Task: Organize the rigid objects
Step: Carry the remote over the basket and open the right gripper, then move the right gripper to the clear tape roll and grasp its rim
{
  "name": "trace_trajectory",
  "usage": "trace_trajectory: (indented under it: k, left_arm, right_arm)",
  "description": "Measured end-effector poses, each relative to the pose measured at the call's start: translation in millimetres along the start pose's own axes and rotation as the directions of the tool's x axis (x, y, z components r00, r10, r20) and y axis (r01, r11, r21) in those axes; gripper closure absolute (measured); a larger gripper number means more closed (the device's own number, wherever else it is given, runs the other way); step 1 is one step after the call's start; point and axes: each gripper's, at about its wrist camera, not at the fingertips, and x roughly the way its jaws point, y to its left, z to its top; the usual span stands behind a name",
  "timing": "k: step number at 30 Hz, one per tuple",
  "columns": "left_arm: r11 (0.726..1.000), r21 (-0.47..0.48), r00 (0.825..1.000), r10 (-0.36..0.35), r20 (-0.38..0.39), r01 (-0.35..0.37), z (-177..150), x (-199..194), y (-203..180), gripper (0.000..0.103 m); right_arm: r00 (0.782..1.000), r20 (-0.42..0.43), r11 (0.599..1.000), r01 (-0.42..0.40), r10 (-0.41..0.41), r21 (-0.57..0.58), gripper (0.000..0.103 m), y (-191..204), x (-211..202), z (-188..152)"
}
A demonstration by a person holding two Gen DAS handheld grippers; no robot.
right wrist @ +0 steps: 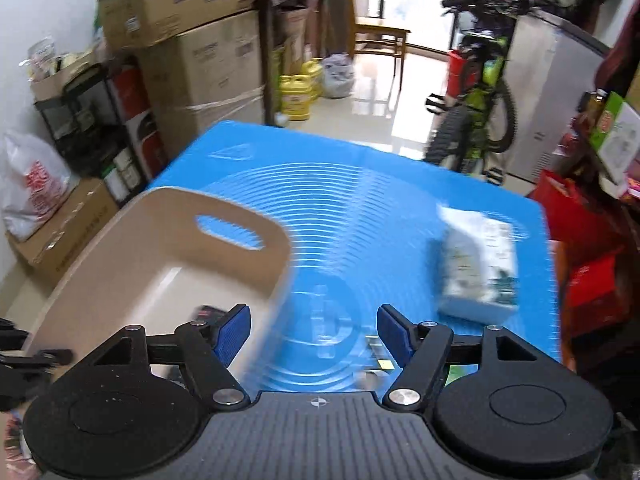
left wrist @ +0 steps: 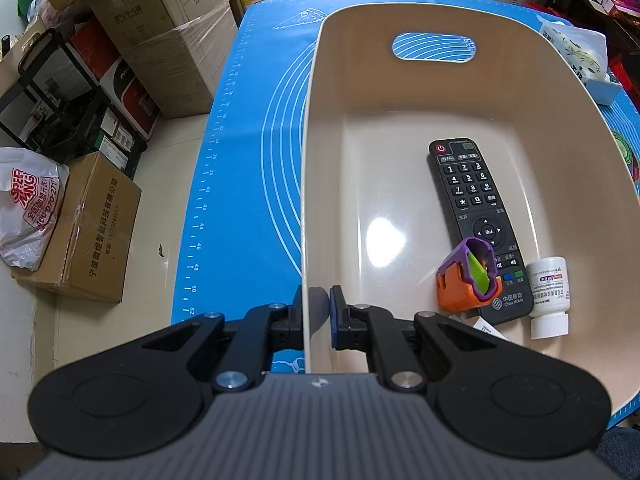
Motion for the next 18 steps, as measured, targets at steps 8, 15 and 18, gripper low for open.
trace_trajectory:
  k: [8,15,18]
  left_arm:
    - [1.0,0.004,1.0,0.001,-0.002,-0.001,0.0,0.3,-0.8,0.091]
    - [1.0,0.003,1.0,0.003,-0.002,-0.003,0.3,0.5,-0.7,0.091]
    - [1.0,0.002,1.0,0.004,-0.002,-0.004,-0.3,0.7,-0.2,0.091]
  right_arm:
    - [0.996,-0.085,0.993,0.005,0.005,0.116,0.033,-76.8,36.5,-30.5]
    - [0.985,-0.172,0.996,-0.019,0.033,0.082,0.04,-81.0,66.2,-51.0]
    - [0.976,-0.211,0.997,-0.042,0.055,0.062,0.047,-78.9,75.6,-55.8]
